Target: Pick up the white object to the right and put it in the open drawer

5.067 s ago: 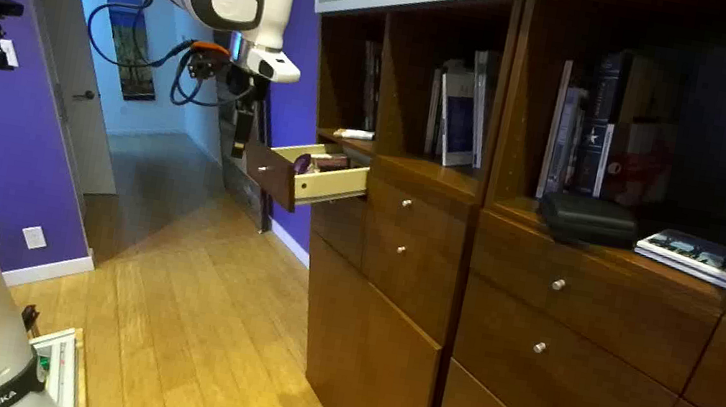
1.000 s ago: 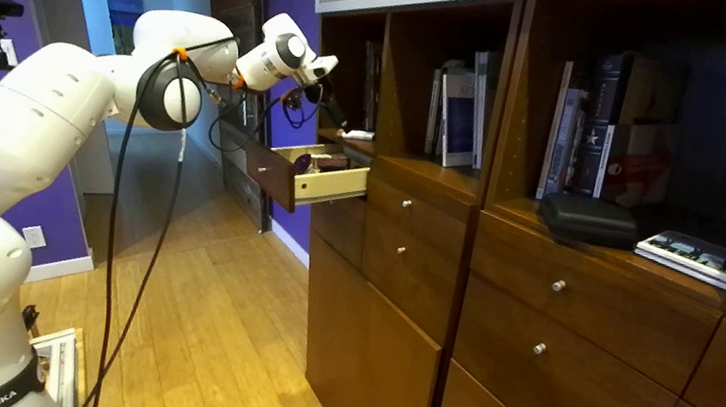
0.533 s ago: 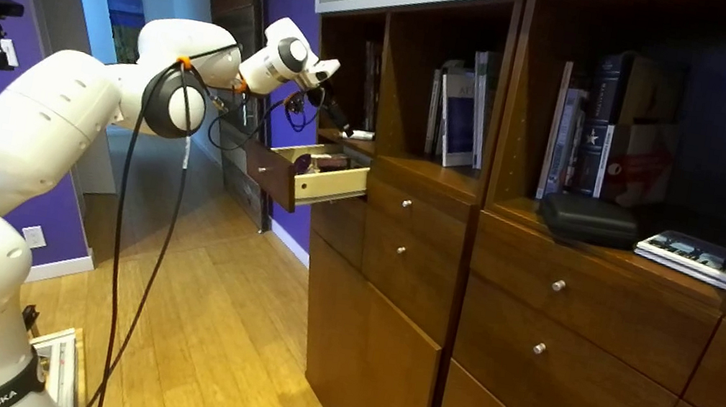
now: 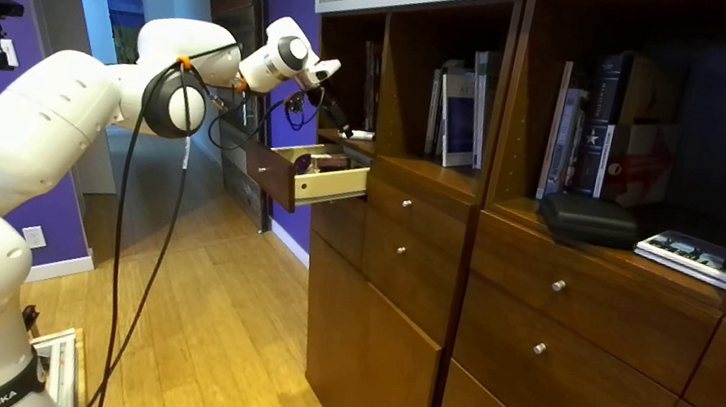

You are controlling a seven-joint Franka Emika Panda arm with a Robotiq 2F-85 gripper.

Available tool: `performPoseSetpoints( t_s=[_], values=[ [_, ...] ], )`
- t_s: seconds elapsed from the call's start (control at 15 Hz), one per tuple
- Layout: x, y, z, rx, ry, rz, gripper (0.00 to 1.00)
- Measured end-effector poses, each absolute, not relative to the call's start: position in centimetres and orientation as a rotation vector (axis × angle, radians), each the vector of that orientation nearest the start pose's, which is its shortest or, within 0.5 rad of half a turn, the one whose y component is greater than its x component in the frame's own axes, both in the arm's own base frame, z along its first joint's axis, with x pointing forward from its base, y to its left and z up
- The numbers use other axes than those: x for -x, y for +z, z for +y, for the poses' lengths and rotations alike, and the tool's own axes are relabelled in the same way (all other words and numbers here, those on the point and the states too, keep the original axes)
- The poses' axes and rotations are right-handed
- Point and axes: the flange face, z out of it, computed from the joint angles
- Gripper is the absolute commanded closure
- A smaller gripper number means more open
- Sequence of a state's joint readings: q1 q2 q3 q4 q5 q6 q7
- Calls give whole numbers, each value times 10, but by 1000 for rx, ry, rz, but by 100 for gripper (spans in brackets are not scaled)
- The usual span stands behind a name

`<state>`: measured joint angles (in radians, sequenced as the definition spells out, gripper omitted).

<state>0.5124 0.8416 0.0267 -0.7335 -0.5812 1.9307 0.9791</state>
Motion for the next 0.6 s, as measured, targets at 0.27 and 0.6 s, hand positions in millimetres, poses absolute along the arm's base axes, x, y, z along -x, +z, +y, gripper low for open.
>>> performPoseSetpoints(
  t_s=[0.27, 0.6],
  values=[
    [-706, 506, 364, 3114, -1017, 533, 0],
    [-709, 506, 359, 3135, -1012, 491, 16]
  ],
)
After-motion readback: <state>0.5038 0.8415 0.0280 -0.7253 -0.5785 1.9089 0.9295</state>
